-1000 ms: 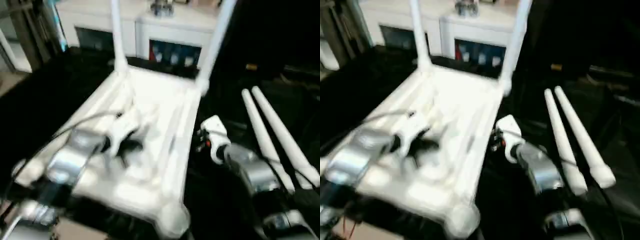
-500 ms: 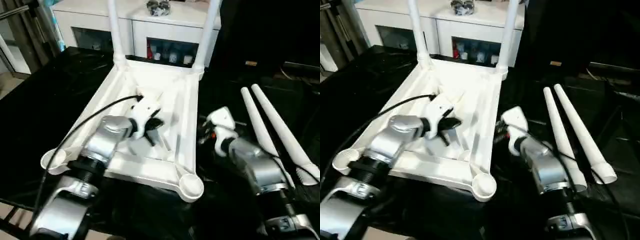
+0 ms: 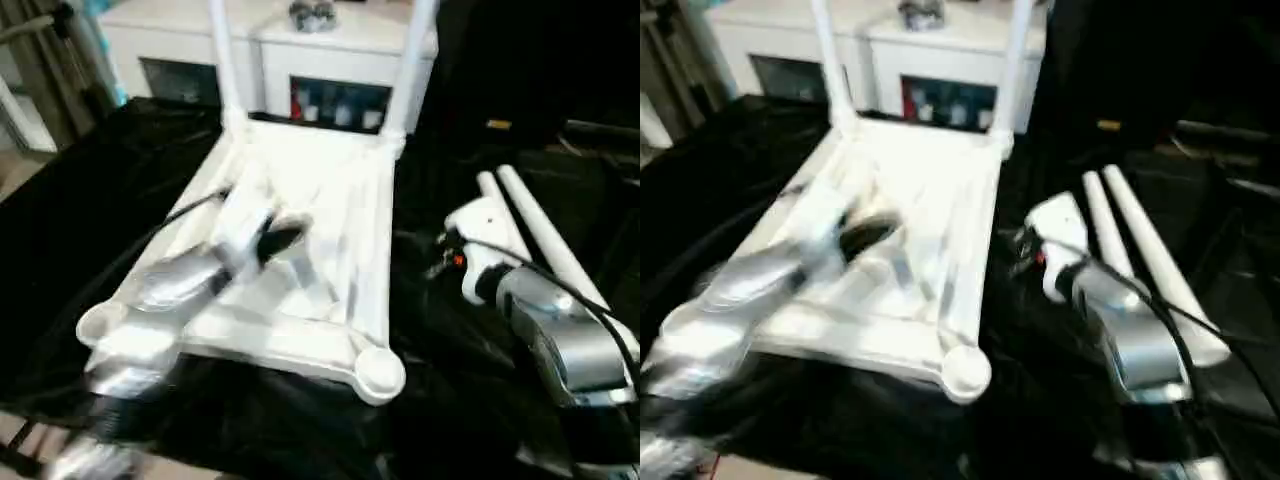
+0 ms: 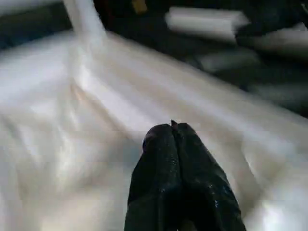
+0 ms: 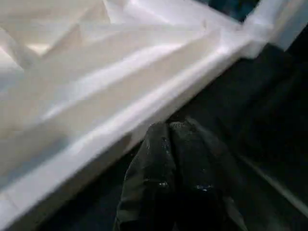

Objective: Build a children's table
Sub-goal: Rotate table base

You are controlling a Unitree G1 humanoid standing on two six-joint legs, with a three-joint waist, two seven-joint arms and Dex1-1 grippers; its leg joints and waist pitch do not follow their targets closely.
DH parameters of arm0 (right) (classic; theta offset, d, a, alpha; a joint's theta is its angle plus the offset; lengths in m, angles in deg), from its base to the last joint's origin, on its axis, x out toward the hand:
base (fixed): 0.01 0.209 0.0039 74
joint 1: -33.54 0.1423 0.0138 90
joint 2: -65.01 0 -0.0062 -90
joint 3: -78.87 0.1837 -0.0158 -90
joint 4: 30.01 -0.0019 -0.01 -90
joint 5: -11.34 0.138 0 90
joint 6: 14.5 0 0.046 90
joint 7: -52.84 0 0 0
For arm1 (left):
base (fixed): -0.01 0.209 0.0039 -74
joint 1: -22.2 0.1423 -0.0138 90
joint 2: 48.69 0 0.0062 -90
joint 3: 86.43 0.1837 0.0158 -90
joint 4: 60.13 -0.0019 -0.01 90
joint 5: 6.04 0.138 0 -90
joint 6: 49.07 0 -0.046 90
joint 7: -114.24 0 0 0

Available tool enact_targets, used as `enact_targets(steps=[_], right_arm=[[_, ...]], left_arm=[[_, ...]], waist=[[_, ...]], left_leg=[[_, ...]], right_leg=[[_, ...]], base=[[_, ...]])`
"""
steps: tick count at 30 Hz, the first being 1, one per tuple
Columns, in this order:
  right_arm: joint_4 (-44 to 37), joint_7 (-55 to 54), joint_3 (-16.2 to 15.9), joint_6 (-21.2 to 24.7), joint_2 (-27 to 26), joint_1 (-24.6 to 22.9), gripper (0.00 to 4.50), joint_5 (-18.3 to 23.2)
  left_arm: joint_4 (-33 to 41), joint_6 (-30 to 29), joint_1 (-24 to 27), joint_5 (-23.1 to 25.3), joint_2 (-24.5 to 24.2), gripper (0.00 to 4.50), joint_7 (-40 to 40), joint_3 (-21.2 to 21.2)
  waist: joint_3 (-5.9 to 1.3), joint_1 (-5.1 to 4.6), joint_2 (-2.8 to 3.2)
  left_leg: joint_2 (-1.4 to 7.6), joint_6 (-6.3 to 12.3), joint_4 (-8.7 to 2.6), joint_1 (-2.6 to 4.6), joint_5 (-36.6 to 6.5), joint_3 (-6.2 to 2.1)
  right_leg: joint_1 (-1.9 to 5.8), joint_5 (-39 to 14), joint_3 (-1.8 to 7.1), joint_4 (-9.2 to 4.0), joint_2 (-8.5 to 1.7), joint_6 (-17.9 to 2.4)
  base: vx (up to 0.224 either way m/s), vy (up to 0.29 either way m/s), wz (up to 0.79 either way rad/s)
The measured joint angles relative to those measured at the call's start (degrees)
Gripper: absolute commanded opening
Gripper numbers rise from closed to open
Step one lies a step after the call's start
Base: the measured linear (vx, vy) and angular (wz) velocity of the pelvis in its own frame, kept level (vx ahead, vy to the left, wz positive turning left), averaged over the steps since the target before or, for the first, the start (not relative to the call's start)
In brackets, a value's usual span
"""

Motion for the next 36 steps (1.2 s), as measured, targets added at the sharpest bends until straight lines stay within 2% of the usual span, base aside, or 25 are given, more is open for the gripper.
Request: enact_targets(steps=[2,3,5,6,8,9,12,16,18,21,27,29,31,33,34,36], right_arm=[[0.63,-1.17,-0.13,0.60,-1.20,0.02,0.06,-0.07],[0.73,-2.45,-0.07,1.30,-2.03,0.03,0.32,-0.19],[0.36,-4.49,0.17,2.91,-3.08,0.02,0.40,-0.24],[-0.83,-6.07,1.74,4.89,-4.42,-0.09,0.40,0.14],[-3.29,-7.64,2.76,6.70,-5.39,-0.14,0.54,0.73],[-4.64,-7.94,2.76,6.83,-5.52,-0.30,0.78,0.82],[-7.20,-9.08,2.80,7.77,-6.55,-2.25,0.98,0.83],[-8.42,-9.43,2.78,8.48,-7.48,-4.81,1.32,1.30],[-8.15,-10.27,3.44,8.44,-6.87,-4.39,1.55,1.22],[-7.55,-11.10,5.11,8.45,-6.42,-4.07,1.81,1.16],[-7.15,-12.01,6.21,10.90,-6.61,-3.57,2.25,1.29],[-5.64,-13.26,6.61,12.19,-6.13,-1.29,2.48,1.20],[-3.27,-14.31,8.42,13.16,-4.29,2.18,2.63,1.06],[-1.06,-15.47,10.76,13.91,-2.16,4.55,2.70,0.47],[-0.55,-15.73,11.39,14.04,-1.82,5.17,2.98,0.33],[1.00,-15.89,11.74,14.88,-1.04,6.13,3.06,0.22]], left_arm=[[0.82,-0.16,0.97,0.01,1.82,0.00,1.13,-0.15],[1.17,-0.21,1.08,0.44,3.66,0.00,3.80,-0.96],[2.45,-0.62,1.19,1.14,6.71,0.00,9.62,-2.95],[3.87,-0.69,1.58,1.52,9.25,0.33,14.72,-5.38],[5.70,-0.10,2.01,2.02,12.42,0.41,20.90,-7.72],[6.35,0.38,2.50,2.29,12.92,0.41,22.78,-8.01],[8.35,0.34,4.81,2.39,15.68,0.76,25.96,-8.56],[11.37,-4.43,5.14,3.42,21.76,0.92,33.22,-9.34],[11.25,-6.53,4.08,4.17,21.07,1.22,34.45,-8.07],[11.23,-6.47,3.49,5.66,19.30,1.38,34.60,-6.58],[12.18,-6.82,4.49,5.03,19.67,1.84,34.50,-7.13],[12.38,-6.28,4.68,4.31,17.08,2.11,32.29,-6.40],[14.02,-5.25,5.97,2.56,13.42,2.19,26.85,-4.78],[16.41,-5.00,7.40,-0.44,12.04,2.31,21.70,-4.03],[17.01,-5.02,7.86,-1.44,11.91,2.56,20.25,-3.85],[18.11,-5.78,8.00,-4.08,11.64,2.64,17.46,-3.28]], waist=[[0.02,0.47,-0.07],[0.05,0.57,-0.17],[0.07,0.54,-0.51],[0.11,0.41,-0.64],[0.04,0.35,-0.90],[-0.03,0.24,-0.92],[-0.13,0.24,-1.04],[-0.12,0.63,-0.87],[-0.16,0.58,-0.74],[-0.20,0.49,-0.73],[-0.21,0.09,-0.75],[-0.20,0.09,-0.78],[-0.20,0.31,-0.79],[-0.26,0.79,-0.71],[-0.29,0.88,-0.61],[-0.27,0.94,-0.36]], left_leg=[[-0.04,0.00,0.01,-0.02,0.00,0.09],[-0.04,0.00,0.01,-0.03,0.00,0.15],[-0.03,0.01,0.01,-0.02,0.00,0.17],[-0.03,0.01,0.01,-0.02,0.01,0.16],[-0.01,0.01,0.02,-0.01,0.01,0.14],[0.00,0.01,0.02,0.01,0.01,0.11],[0.04,0.00,0.00,-0.04,0.00,0.05],[0.02,0.00,0.01,-0.14,0.00,0.03],[0.02,0.00,0.01,-0.12,0.00,0.03],[0.04,0.00,0.00,-0.07,0.00,-0.03],[0.05,0.00,0.00,-0.07,0.00,-0.03],[0.04,0.00,0.00,-0.09,0.00,-0.03],[0.04,0.00,0.03,-0.08,0.00,-0.03],[0.01,0.00,0.09,-0.08,0.00,-0.02],[0.01,0.00,0.09,-0.07,0.00,0.00],[0.00,0.00,0.11,-0.08,0.00,0.00]], right_leg=[[0.04,0.00,0.19,0.00,0.01,0.00],[0.06,0.00,0.26,0.00,0.01,0.01],[0.07,0.01,0.28,0.01,0.01,0.03],[0.08,0.03,0.28,0.02,0.02,0.05],[0.08,0.05,0.27,0.00,0.04,0.10],[0.08,0.04,0.27,0.00,0.07,0.14],[0.05,-0.04,0.28,-0.04,0.17,0.28],[0.05,-0.10,0.36,-0.08,0.18,0.37],[0.05,-0.10,0.39,-0.07,0.20,0.38],[0.06,-0.10,0.38,-0.06,0.26,0.39],[0.03,-0.09,0.42,-0.06,0.28,0.39],[-0.03,-0.07,0.42,-0.03,0.28,0.38],[-0.03,-0.06,0.45,-0.01,0.28,0.38],[0.05,-0.06,0.48,-0.03,0.26,0.38],[0.07,-0.06,0.50,-0.03,0.26,0.38],[0.08,-0.04,0.51,-0.03,0.26,0.35]], base=[[0.000,0.000,0.00],[0.000,0.000,0.00],[0.000,0.000,0.00],[0.000,0.000,0.00],[0.000,0.000,0.00],[0.000,0.000,0.00],[0.000,0.000,0.00],[0.000,0.000,0.00],[0.000,0.000,0.00],[0.000,0.000,0.00],[0.000,0.000,0.00],[0.000,0.000,0.00],[0.000,0.000,0.00],[0.000,0.000,0.00],[0.000,0.000,0.00],[0.000,0.000,0.00]])
